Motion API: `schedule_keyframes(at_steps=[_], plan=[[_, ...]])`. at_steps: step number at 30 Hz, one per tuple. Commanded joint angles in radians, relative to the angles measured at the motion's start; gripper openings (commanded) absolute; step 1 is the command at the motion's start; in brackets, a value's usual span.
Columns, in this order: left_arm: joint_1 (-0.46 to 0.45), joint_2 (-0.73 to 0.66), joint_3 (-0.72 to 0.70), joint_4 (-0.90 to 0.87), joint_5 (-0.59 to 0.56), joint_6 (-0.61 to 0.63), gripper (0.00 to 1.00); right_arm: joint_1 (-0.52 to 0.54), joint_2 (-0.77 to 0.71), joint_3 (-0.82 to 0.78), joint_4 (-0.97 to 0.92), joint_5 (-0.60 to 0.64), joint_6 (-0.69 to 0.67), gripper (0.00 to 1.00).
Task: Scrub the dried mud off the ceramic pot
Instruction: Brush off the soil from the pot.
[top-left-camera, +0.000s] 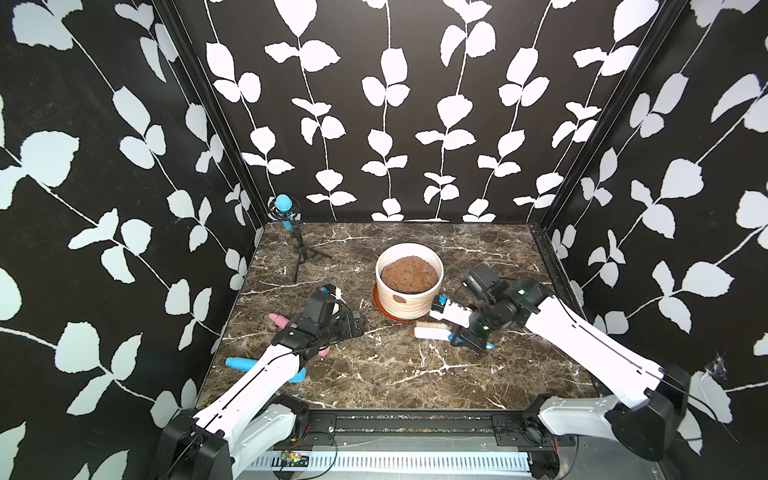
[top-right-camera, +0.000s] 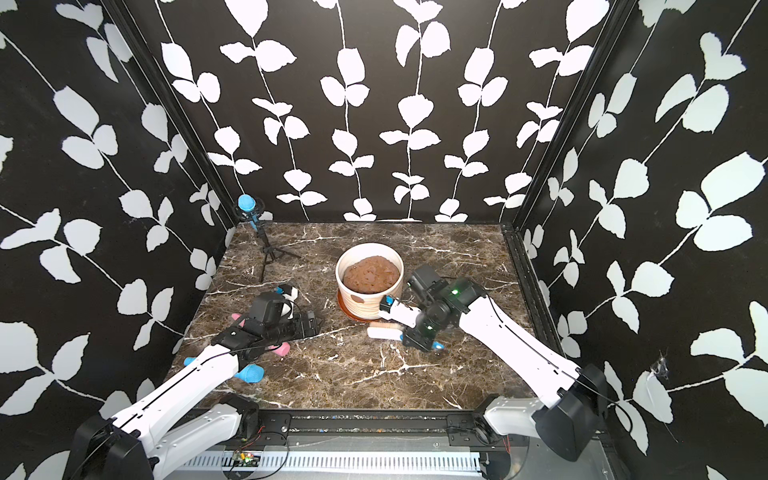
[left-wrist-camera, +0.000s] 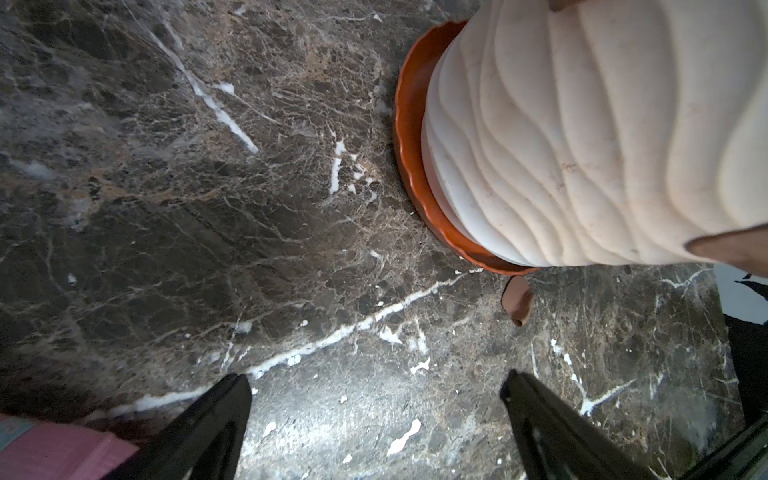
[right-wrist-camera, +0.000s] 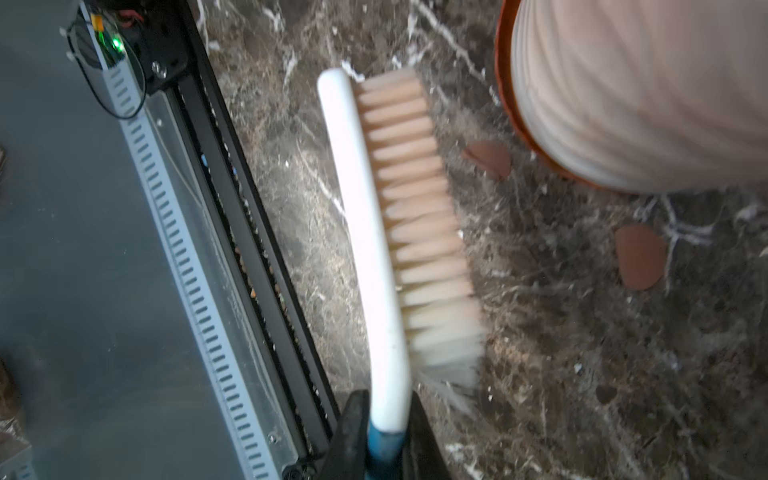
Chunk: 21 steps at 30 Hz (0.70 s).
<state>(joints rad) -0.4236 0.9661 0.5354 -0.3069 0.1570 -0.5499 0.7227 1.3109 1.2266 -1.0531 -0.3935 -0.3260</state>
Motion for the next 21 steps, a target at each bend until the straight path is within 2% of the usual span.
schedule_keyframes(at_steps=[1, 4, 6, 11, 15, 21], plan=[[0.005, -0.019, -0.02, -0.006, -0.034, -0.011, 0.98, 0.047, 0.062, 0.053, 0.184, -0.028, 0.1, 0.0], [0.004, -0.031, -0.028, -0.021, -0.06, -0.017, 0.98, 0.05, 0.12, 0.109, 0.261, -0.065, 0.19, 0.0], [0.005, -0.036, -0.034, -0.021, -0.06, -0.02, 0.98, 0.05, 0.146, 0.125, 0.305, -0.037, 0.24, 0.0], [0.005, -0.031, -0.039, -0.017, -0.066, -0.021, 0.98, 0.05, 0.205, 0.158, 0.315, -0.008, 0.286, 0.0], [0.005, -0.024, -0.04, -0.015, -0.064, -0.019, 0.98, 0.046, 0.223, 0.137, 0.319, 0.071, 0.329, 0.0], [0.005, -0.019, -0.041, -0.014, -0.057, -0.019, 0.98, 0.023, 0.238, 0.078, 0.303, 0.105, 0.359, 0.0]])
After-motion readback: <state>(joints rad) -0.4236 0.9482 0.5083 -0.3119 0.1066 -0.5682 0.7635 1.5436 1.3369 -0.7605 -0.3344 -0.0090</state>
